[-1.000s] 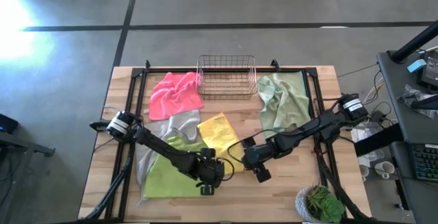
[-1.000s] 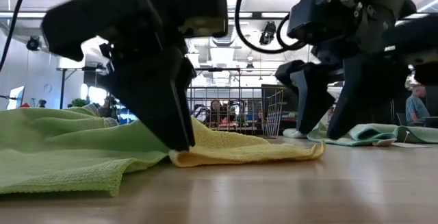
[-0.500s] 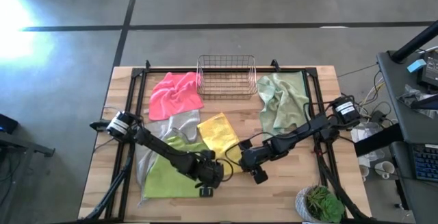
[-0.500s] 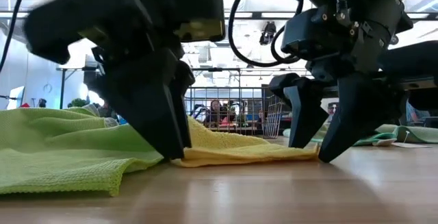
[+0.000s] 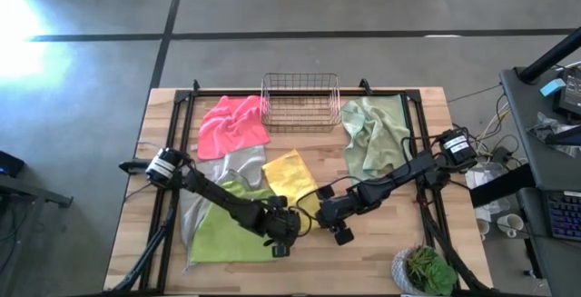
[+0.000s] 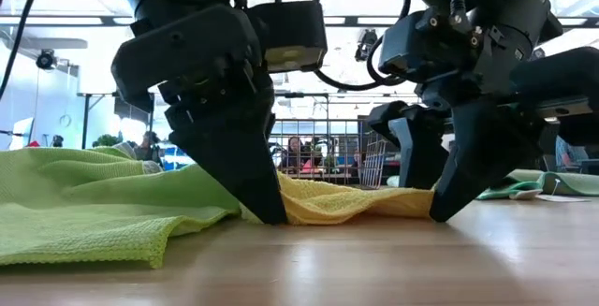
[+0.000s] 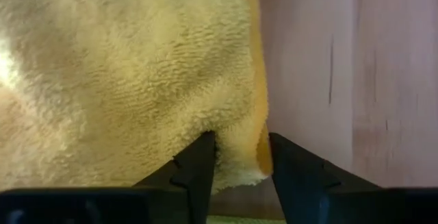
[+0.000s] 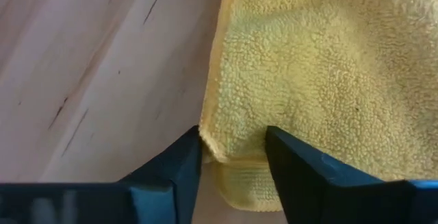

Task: Fold microfiber towels
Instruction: Fold the yellow towel

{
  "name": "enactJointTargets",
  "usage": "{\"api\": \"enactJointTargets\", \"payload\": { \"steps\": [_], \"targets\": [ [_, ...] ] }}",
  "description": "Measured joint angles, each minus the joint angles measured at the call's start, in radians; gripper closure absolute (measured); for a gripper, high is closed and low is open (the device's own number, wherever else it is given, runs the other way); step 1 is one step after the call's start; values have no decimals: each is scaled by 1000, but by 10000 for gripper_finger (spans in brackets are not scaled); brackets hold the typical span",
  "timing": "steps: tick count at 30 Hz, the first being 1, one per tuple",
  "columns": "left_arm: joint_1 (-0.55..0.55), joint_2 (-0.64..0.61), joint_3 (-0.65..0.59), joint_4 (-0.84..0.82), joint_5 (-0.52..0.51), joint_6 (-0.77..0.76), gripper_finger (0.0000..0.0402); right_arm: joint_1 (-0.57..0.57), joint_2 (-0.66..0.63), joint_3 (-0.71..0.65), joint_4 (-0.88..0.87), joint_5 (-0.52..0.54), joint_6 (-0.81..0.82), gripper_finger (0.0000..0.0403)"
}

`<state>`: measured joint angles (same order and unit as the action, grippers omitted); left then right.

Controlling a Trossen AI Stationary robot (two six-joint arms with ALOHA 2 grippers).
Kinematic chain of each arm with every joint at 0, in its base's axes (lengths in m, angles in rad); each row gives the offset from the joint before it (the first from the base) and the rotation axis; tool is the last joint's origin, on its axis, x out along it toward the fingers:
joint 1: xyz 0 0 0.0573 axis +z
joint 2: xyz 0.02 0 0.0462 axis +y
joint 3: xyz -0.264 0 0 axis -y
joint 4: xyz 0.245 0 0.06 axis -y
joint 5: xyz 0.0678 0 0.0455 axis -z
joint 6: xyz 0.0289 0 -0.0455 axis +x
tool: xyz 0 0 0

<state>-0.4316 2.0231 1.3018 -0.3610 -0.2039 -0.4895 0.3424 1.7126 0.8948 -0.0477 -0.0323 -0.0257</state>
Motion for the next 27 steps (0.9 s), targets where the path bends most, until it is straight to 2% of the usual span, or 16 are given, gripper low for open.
{"api": "enactJointTargets", "payload": {
  "steps": [7,10,12,20,27],
  "targets": [
    [1,2,23,-7,12,-2,392,0,-1,0,-4,-3,70,347],
    [0,4,37,-11,20,-2,393,0,-13,0,-18,4,113,382],
    [0,4,43,-12,24,-3,393,0,-27,-1,-38,7,136,390],
    [1,-7,86,-8,49,-22,400,21,-133,-1,-154,1,223,394],
    [1,-12,202,-69,94,-53,401,87,-229,33,-220,-3,350,394]
  ]
}}
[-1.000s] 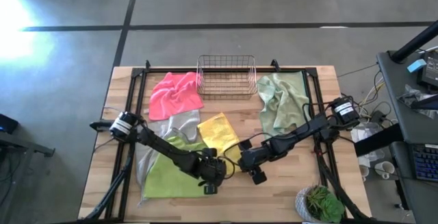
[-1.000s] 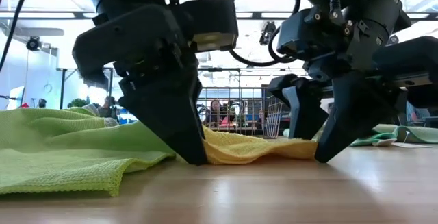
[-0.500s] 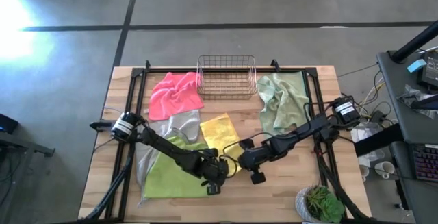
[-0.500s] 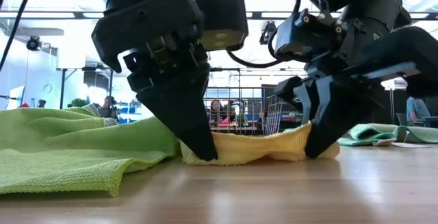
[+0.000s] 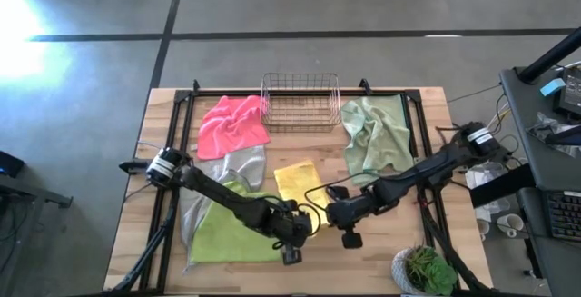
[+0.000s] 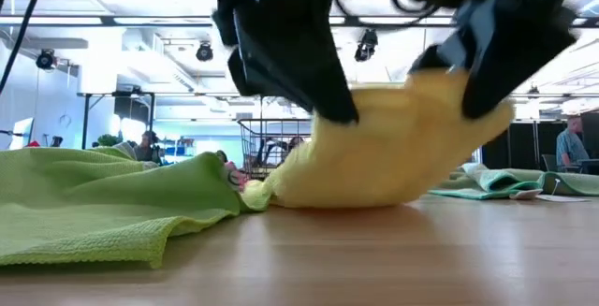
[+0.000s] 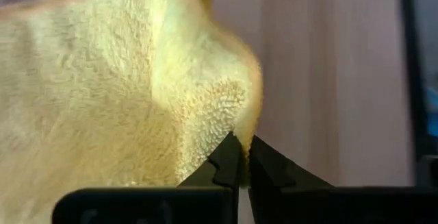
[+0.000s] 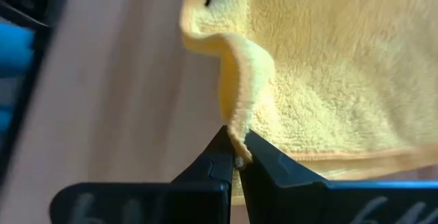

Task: Fold microfiber towels
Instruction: Fold the yellow towel

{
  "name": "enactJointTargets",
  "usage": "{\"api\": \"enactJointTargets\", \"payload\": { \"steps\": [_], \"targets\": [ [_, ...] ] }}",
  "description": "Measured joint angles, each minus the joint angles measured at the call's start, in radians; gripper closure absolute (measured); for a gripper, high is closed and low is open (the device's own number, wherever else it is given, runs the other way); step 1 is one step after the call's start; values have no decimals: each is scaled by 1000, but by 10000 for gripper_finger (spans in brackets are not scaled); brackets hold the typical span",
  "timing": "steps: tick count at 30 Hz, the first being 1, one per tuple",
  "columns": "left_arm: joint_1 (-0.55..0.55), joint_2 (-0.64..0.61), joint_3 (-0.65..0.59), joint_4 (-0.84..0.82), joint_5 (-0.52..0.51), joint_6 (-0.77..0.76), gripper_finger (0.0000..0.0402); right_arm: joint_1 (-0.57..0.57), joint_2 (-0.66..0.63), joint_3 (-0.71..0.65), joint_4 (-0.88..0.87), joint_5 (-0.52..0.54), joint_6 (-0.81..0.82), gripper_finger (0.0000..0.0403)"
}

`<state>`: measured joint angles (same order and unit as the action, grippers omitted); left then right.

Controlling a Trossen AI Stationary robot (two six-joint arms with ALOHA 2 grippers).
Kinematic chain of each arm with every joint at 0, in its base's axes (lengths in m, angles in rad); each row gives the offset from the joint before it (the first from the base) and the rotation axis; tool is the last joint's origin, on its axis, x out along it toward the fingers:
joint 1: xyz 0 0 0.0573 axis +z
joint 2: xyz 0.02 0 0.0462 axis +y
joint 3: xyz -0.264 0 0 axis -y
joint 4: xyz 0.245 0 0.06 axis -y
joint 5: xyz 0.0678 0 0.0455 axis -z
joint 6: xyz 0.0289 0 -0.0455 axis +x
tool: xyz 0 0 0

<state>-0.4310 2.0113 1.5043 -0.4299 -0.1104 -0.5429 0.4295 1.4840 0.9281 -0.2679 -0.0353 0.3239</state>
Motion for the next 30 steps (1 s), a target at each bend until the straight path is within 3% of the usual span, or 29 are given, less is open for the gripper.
{"api": "enactJointTargets", "payload": {
  "steps": [12,15,19,30],
  "targets": [
    [-3,-6,193,-196,73,-28,401,102,-35,161,-264,4,171,394],
    [7,-7,216,-254,72,-28,401,104,-27,182,-267,57,148,394],
    [46,-7,196,-286,55,-28,401,69,-6,170,-273,187,97,394],
    [169,-7,181,-452,0,-133,401,-84,85,147,-279,238,15,394]
  ]
}}
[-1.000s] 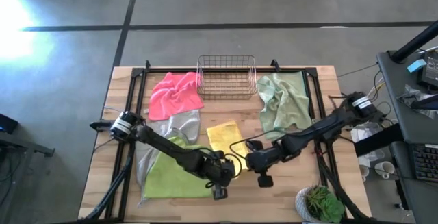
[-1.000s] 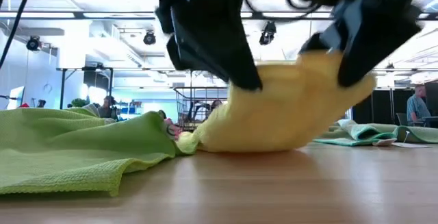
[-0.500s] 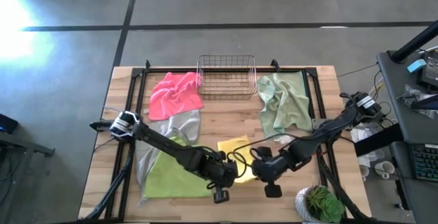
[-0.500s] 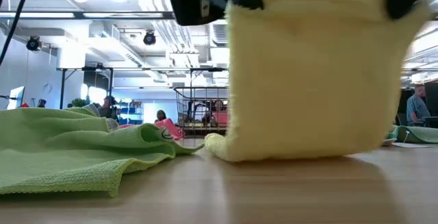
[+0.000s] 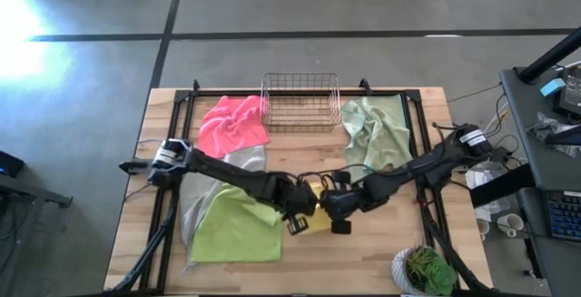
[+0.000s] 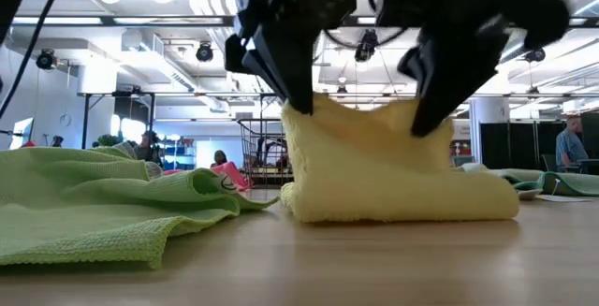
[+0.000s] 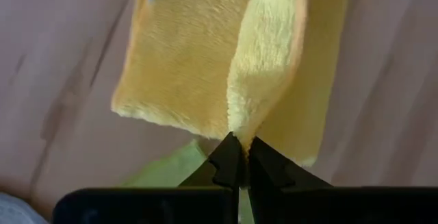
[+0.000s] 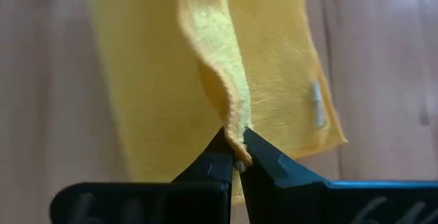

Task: Fold microfiber towels
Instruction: Fold the yellow towel, then put the yellow towel into the wire basket

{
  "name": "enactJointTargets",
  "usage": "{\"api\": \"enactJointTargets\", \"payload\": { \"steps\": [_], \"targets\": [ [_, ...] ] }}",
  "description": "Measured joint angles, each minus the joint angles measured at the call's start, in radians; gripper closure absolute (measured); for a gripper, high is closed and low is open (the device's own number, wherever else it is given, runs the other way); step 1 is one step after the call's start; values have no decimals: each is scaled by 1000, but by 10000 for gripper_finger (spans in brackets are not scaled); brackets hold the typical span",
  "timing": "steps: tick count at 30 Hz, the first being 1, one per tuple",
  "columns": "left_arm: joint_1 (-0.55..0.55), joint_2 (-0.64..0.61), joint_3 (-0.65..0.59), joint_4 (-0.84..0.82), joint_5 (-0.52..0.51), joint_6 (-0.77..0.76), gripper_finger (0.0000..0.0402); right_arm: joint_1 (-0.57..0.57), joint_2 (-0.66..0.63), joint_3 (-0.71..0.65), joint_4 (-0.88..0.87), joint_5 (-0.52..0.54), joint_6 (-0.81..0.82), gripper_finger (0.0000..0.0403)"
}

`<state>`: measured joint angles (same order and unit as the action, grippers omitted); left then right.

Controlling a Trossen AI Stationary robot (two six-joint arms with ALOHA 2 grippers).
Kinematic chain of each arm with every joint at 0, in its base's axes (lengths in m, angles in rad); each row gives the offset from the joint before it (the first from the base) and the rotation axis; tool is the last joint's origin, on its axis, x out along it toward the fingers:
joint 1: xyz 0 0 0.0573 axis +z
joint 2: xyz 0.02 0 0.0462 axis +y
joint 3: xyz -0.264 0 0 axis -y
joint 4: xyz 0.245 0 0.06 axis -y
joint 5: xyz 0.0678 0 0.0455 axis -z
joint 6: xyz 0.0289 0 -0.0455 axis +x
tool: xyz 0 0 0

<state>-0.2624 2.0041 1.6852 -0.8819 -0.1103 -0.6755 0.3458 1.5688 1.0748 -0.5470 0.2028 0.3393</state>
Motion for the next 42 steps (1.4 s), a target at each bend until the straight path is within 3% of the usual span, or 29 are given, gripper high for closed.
{"api": "enactJointTargets", "payload": {
  "steps": [18,23,31,36,42],
  "targets": [
    [60,1,-74,24,17,1,401,-52,25,-8,4,6,-18,391],
    [60,1,-74,41,-38,9,378,-54,25,-2,3,7,1,355],
    [70,2,-68,34,-57,9,300,-78,21,-2,-5,12,0,278],
    [91,-17,-62,25,6,9,268,-100,-21,-2,-44,8,-24,249],
    [53,-88,-60,25,47,10,265,-94,-128,-2,-207,-17,-92,239]
  ]
}}
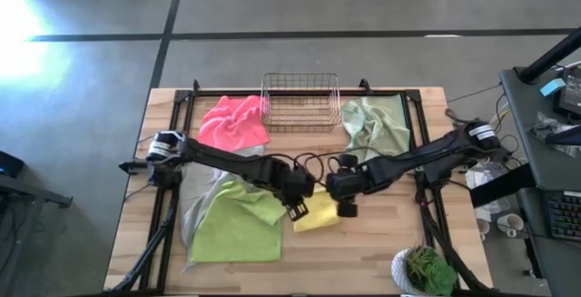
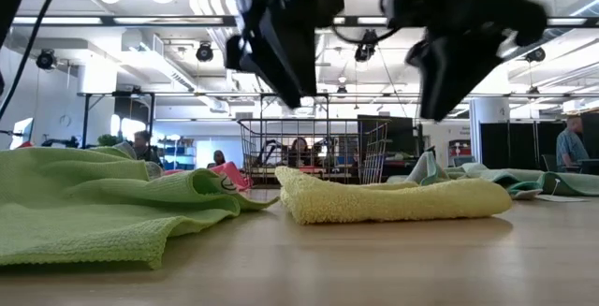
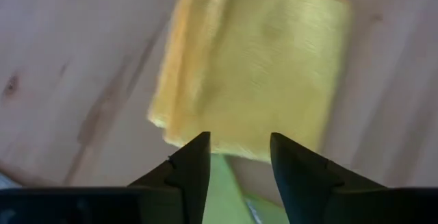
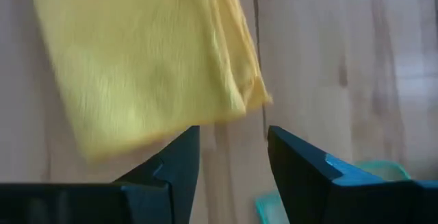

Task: Fold microfiber towels
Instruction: Put the yellow towel into the wire basket

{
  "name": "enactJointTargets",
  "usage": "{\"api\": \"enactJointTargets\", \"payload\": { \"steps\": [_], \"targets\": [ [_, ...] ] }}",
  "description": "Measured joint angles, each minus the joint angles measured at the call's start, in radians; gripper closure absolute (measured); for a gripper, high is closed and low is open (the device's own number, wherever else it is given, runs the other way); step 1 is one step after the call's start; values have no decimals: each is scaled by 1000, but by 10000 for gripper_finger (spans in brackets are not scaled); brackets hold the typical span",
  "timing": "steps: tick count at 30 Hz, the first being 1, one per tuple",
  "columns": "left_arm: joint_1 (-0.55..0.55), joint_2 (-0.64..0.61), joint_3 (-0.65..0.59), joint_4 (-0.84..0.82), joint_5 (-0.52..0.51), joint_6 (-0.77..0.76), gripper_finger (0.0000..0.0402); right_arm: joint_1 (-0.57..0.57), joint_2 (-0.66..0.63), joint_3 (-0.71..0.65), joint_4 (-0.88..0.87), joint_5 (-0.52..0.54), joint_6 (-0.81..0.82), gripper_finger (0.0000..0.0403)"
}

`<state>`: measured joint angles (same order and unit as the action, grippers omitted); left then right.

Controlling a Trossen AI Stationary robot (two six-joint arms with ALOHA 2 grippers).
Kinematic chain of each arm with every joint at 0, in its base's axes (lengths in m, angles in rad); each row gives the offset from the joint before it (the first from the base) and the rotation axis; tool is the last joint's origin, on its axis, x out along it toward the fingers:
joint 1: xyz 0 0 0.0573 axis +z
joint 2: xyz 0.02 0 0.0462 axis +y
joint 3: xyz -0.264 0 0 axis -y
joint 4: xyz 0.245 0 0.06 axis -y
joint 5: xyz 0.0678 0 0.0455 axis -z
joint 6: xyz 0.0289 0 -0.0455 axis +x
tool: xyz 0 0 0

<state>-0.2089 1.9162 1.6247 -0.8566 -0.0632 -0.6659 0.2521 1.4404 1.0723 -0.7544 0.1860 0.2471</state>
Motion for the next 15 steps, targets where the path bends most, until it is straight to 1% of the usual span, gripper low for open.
{"api": "enactJointTargets", "payload": {
  "steps": [3,7,9,11,12,15],
  "targets": [
    [-56,-11,-1,15,-40,8,265,22,-75,-29,-27,-58,-19,239],
    [-135,0,-16,54,-106,104,265,64,-173,-109,43,-140,-22,239],
    [-168,2,-29,80,-128,130,265,88,-211,-149,94,-144,-19,238],
    [-187,2,-53,155,-149,131,265,111,-235,-181,165,-143,-15,239],
    [-193,1,-69,198,-155,132,265,121,-238,-195,202,-143,-19,239],
    [-196,2,-102,236,-157,132,265,154,-233,-223,302,-145,-61,239]
  ]
}}
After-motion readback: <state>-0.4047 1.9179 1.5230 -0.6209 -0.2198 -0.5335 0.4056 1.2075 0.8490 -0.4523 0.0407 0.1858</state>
